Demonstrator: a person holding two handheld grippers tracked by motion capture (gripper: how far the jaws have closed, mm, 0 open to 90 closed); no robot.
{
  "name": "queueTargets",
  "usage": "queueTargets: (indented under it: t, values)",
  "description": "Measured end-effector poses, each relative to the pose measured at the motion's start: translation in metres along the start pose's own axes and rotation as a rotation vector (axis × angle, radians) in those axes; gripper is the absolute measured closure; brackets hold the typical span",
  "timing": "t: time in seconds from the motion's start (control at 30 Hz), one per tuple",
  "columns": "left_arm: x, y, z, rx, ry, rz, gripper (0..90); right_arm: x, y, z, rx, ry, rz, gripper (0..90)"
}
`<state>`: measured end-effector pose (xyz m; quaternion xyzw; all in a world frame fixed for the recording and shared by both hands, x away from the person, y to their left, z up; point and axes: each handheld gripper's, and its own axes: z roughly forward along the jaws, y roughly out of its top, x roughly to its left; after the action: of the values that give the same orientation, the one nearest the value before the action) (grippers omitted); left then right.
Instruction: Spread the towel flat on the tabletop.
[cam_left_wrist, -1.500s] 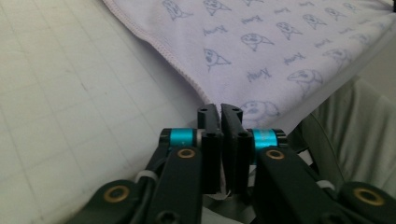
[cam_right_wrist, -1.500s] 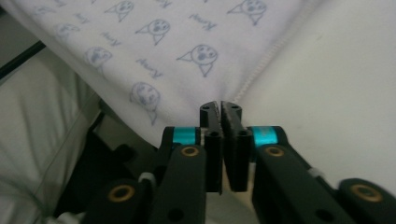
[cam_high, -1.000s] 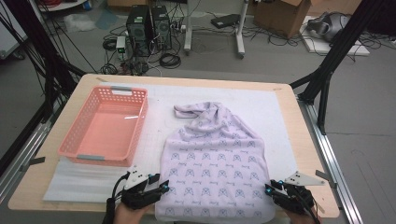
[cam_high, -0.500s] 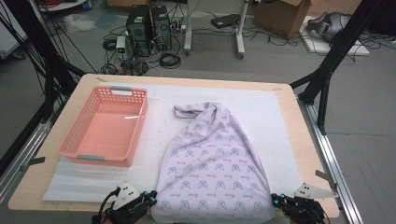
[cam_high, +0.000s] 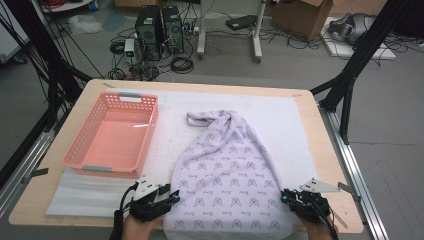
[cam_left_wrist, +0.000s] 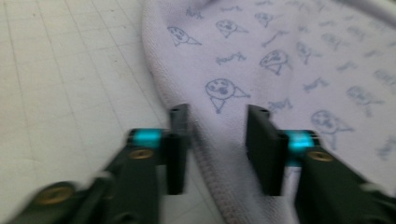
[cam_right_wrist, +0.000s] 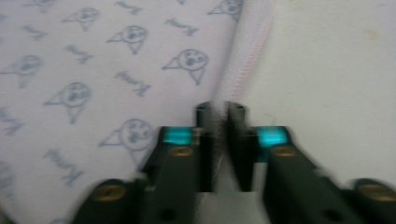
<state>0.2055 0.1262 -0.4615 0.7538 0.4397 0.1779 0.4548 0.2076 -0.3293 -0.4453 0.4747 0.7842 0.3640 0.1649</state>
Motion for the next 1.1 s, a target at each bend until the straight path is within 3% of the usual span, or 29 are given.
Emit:
queueTargets:
  t: [0.03,0.07,0.27,0.4,0.53,0.6,0.63,0.83,0.97,1.1]
  values:
    - [-0.001,-0.001,-0.001,0.004,-0.015,0.014,82.3,-0.001,0.000,0.000,0.003,0.009,0.005,86.2]
    - [-0.002,-0.001,-0.002,0.005,-0.016,0.004,86.8,-0.001,-0.001,-0.001,0.002,0.009,-0.004,86.9]
    - [-0.007,-0.013,-0.027,0.039,-0.051,-0.002,87.4,0.002,-0.015,-0.018,0.022,0.030,-0.021,87.3]
    - [-0.018,-0.026,-0.047,0.056,-0.079,0.020,87.4,0.012,-0.029,-0.033,0.034,0.060,-0.045,87.3]
    - [-0.022,-0.029,-0.055,0.010,-0.083,0.018,83.8,0.019,-0.038,-0.042,0.041,0.106,-0.040,84.6]
    - [-0.017,-0.023,-0.049,-0.027,-0.095,-0.010,67.8,0.019,-0.034,-0.040,0.016,0.106,-0.031,76.2]
    - [-0.014,-0.019,-0.045,-0.041,-0.097,-0.024,64.2,0.018,-0.029,-0.038,-0.006,0.104,-0.023,73.0]
    - [0.001,0.009,-0.018,-0.064,-0.094,-0.032,56.8,0.006,0.001,-0.015,-0.065,0.051,-0.007,72.4]
    - [0.011,0.026,0.010,-0.024,-0.092,-0.057,55.1,-0.007,0.016,0.008,-0.056,0.016,0.033,73.9]
    - [0.013,0.036,0.036,0.049,-0.101,-0.081,55.6,-0.011,0.026,0.029,-0.030,0.056,0.052,66.0]
